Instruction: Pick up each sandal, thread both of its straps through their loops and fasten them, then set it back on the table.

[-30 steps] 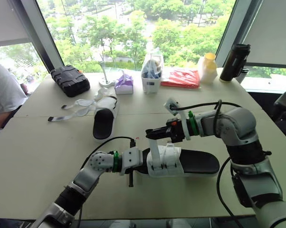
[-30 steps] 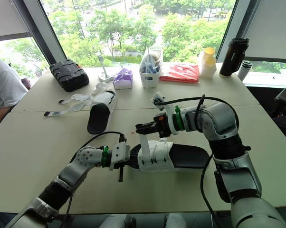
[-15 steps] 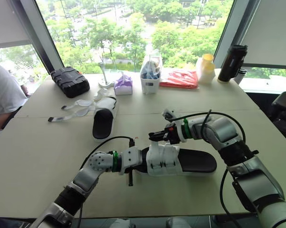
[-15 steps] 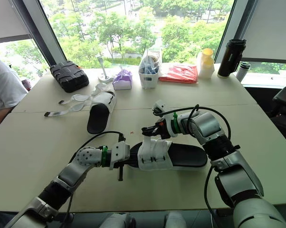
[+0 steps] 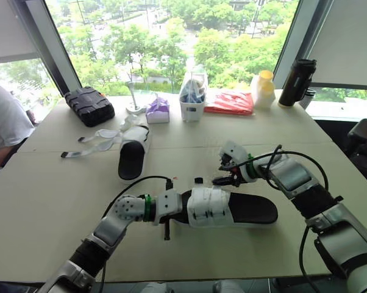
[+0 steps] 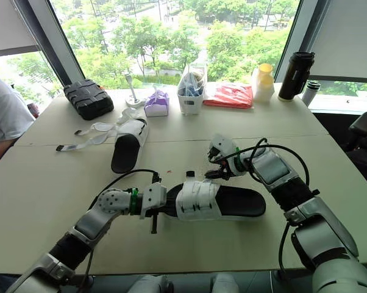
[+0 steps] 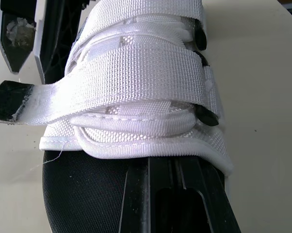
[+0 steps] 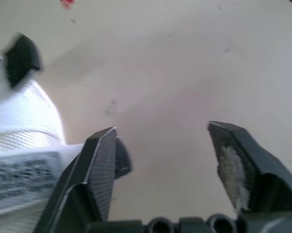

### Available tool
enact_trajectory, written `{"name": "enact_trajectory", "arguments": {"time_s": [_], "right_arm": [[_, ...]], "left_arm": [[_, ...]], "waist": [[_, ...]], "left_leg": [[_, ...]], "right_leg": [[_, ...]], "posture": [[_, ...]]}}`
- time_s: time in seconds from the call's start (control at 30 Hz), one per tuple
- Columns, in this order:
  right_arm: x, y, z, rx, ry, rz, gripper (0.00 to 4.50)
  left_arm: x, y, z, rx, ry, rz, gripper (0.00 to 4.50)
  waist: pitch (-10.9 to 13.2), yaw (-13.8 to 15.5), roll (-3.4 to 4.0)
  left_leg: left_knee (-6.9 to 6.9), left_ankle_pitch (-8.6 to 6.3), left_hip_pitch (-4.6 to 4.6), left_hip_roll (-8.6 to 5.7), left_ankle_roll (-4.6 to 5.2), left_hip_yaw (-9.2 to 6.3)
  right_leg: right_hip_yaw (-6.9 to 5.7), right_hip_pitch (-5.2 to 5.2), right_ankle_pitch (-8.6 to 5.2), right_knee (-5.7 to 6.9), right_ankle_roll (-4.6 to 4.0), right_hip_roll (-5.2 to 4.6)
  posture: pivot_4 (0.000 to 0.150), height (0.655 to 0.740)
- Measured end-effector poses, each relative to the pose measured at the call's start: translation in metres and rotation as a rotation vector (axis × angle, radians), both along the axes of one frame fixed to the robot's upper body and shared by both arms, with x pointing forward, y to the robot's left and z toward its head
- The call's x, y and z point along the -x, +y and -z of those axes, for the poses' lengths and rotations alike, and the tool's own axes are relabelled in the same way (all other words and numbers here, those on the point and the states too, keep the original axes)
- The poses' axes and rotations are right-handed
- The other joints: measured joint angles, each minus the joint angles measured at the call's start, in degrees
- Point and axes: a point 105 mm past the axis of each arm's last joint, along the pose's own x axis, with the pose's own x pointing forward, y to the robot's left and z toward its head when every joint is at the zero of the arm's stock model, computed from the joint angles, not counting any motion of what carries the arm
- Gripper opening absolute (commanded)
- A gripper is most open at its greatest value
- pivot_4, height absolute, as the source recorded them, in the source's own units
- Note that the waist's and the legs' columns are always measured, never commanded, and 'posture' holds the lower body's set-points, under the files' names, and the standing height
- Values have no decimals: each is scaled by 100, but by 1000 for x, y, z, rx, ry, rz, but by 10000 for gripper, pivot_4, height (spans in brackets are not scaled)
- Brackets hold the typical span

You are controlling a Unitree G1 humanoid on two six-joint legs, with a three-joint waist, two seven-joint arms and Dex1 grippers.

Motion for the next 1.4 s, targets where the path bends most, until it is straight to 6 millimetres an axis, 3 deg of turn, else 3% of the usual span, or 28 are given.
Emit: {"name": "enact_trajectory", "arguments": {"time_s": [0.13,0.27,0.47,0.57,0.67,0.97,1.2,1.4], "right_arm": [[-7,10,6,11,-48,-11,35830],[-17,8,1,23,-113,8,35830],[-30,1,-33,-57,-198,68,35830],[-22,6,-50,-139,-172,57,35830],[-2,23,-65,-200,-137,-36,35830],[27,35,-30,-179,6,-80,35830],[24,49,-11,-88,-34,-132,35830],[11,56,-11,71,-167,-239,35830]], "left_arm": [[0,-1,0,3,0,0,0],[0,-1,0,3,0,3,0],[0,-1,0,3,0,3,0],[0,-1,-1,3,-4,5,0],[0,-1,-1,2,-4,6,0],[-1,-2,-1,4,-3,5,0],[0,-2,-1,4,-2,4,0],[0,-2,0,4,0,4,0]], "waist": [[2,14,2],[2,10,-3],[3,11,2],[6,13,5],[6,15,4],[7,17,-1],[6,18,-3],[0,19,-11]], "left_leg": [[1,0,0,2,0,-5],[1,0,0,1,0,-4],[0,0,-1,1,1,-5],[0,0,-7,1,1,-6],[-1,0,-7,1,0,-9],[0,-1,-7,1,-1,-7],[0,-1,-5,1,-1,-7],[-1,-1,1,1,-1,-7]], "right_leg": [[-1,-1,-1,2,-2,3],[0,1,-1,0,-2,2],[1,0,-1,1,-4,2],[1,1,-2,0,-4,2],[0,-2,-3,0,-2,2],[0,-4,-6,-3,-4,0],[0,-3,-6,-3,-3,0],[-1,2,-6,-3,-2,1]], "posture": [[1500,7400],[1500,7400],[1500,7400],[1500,7400],[1500,7400],[1500,7400],[1500,7400],[1500,7400]]}}
